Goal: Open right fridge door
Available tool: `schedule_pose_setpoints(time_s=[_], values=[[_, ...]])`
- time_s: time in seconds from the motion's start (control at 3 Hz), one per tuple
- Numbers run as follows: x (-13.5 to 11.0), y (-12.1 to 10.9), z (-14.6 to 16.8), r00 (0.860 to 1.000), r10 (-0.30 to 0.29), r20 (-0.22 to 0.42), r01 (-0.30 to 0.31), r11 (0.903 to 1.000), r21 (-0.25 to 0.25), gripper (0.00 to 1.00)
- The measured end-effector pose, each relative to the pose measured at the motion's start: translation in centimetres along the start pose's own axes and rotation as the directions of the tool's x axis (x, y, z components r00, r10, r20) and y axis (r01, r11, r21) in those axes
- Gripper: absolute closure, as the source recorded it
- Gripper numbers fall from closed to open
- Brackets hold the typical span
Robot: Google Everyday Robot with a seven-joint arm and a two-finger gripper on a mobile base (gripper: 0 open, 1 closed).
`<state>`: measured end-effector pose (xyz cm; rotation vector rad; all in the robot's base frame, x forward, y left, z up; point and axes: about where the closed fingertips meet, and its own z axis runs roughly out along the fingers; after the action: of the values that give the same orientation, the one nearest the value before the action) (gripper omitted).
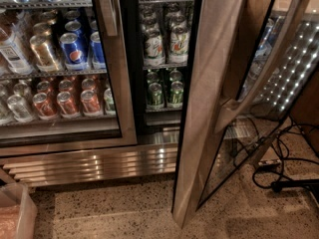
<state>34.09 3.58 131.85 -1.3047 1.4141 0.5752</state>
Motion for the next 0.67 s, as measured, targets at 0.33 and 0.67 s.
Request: schedule_pose_setpoints(time_s=[0.33,0.67], values=[[0.00,0.00,0.00,1.000,0.000,0.000,0.000,1.0000,0.000,1.00],[0.00,-0.01,0.00,1.000,0.000,0.000,0.000,1.0000,0.000,1.00]])
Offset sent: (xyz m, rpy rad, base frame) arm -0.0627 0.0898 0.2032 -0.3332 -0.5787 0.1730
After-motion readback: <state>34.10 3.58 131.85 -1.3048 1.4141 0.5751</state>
